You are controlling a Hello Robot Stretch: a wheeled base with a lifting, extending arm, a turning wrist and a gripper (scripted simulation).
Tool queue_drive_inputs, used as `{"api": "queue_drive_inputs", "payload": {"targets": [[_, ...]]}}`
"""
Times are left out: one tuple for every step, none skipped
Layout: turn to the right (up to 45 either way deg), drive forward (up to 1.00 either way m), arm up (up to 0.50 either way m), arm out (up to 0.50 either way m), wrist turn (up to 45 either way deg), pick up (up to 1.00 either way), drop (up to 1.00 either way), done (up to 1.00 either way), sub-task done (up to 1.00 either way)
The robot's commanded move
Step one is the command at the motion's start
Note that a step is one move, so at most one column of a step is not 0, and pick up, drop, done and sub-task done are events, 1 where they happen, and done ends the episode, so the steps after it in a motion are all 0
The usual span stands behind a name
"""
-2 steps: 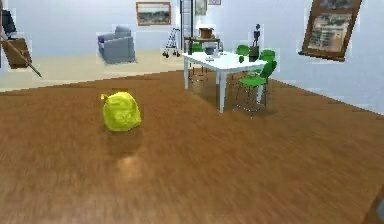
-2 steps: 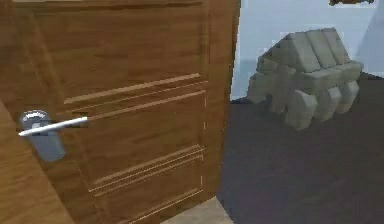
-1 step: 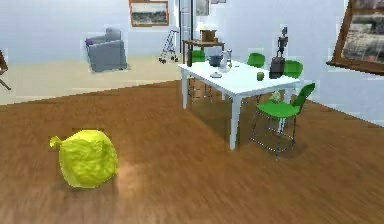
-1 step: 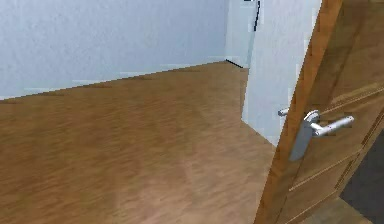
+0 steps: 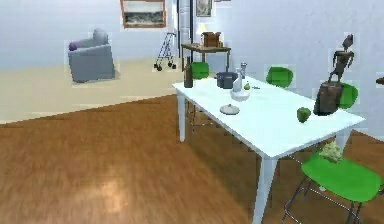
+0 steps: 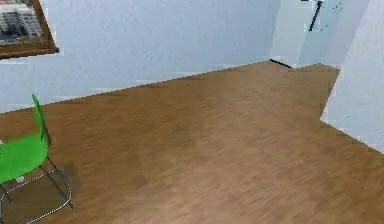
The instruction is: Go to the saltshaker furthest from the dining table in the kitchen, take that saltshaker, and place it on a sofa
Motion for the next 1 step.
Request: {"api": "queue_drive_inputs", "payload": {"targets": [[0.0, 0.35, 0.0, 0.0, 0.0, 0.0, 0.0, 0.0, 0.0]]}}
